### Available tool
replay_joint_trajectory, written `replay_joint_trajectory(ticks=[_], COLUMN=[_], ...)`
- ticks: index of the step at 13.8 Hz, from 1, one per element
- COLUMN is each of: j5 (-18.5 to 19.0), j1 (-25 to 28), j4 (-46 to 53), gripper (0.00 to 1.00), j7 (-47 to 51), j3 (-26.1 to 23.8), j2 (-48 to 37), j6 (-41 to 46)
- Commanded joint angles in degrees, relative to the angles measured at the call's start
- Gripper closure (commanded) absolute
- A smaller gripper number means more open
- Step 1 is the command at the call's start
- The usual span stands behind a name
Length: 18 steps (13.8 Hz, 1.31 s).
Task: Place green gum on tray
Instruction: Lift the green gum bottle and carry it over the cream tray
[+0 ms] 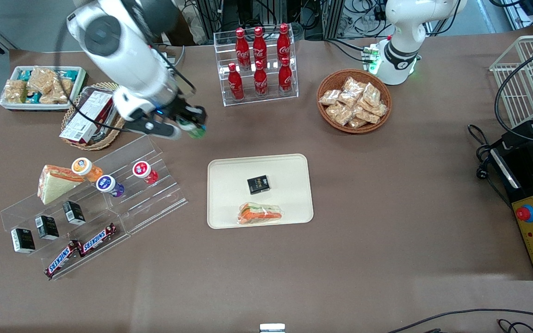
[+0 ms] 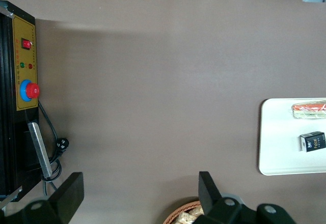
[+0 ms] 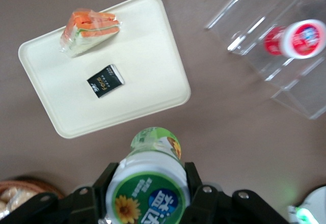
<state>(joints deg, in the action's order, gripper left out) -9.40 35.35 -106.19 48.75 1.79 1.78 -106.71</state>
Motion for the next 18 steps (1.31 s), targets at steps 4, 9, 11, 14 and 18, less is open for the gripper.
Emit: replay_joint_trajectory(ticks=[4,9,11,14,18], j5=[-1.1,-1.1,-1.1,-1.1,-1.1], j1=[4.3,5.5,5.5,5.4,5.0], j4=[-7.9,-16.1,-17.1,-17.3,-17.2], gripper=[1.0,1.0,1.0,1.0,0.0], j7=[4.2,4.2,4.0,3.8,4.3], j3=[0.9,0.9,0.9,0.9,0.9], j2=[10.3,18.3,20.5,21.5,21.7], j6=[-21.7,-40.4,-44.4,-45.1,-45.0])
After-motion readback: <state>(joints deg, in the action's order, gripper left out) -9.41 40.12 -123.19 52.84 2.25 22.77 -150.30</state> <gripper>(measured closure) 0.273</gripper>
